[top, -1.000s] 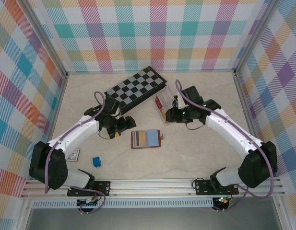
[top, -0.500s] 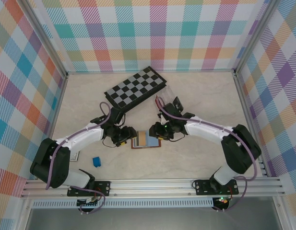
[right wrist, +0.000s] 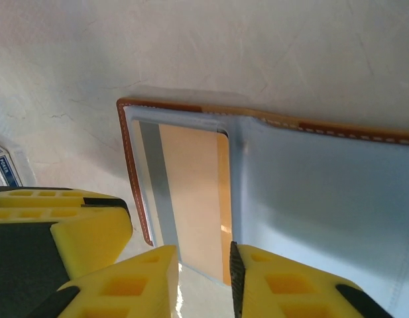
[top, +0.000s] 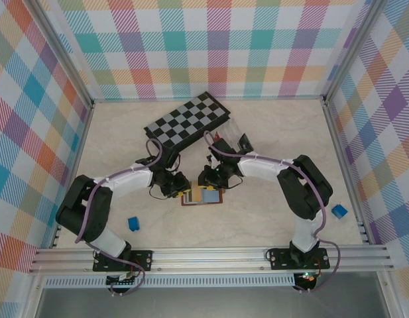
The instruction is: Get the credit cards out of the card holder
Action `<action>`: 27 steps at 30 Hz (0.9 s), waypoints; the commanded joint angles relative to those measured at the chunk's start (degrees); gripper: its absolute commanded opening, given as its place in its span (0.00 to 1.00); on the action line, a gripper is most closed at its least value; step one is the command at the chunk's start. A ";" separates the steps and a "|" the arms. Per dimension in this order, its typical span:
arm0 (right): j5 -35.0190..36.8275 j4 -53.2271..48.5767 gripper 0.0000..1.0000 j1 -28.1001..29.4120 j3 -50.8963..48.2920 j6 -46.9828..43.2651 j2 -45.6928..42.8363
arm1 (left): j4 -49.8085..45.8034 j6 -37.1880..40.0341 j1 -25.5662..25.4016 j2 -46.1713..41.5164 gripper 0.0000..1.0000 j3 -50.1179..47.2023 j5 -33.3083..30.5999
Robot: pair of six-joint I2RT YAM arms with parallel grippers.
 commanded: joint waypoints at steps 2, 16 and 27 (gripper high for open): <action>-2.52 -3.08 0.24 0.39 1.66 -2.71 2.00 | -0.59 0.67 -0.63 1.01 0.19 2.15 0.75; -3.52 -2.30 0.17 0.38 1.66 -3.61 3.58 | -4.62 -0.39 -1.54 5.66 0.08 3.78 -4.79; -4.87 -1.64 0.16 0.37 1.49 -5.00 5.23 | -5.29 -1.20 -1.77 6.52 0.06 2.24 -5.86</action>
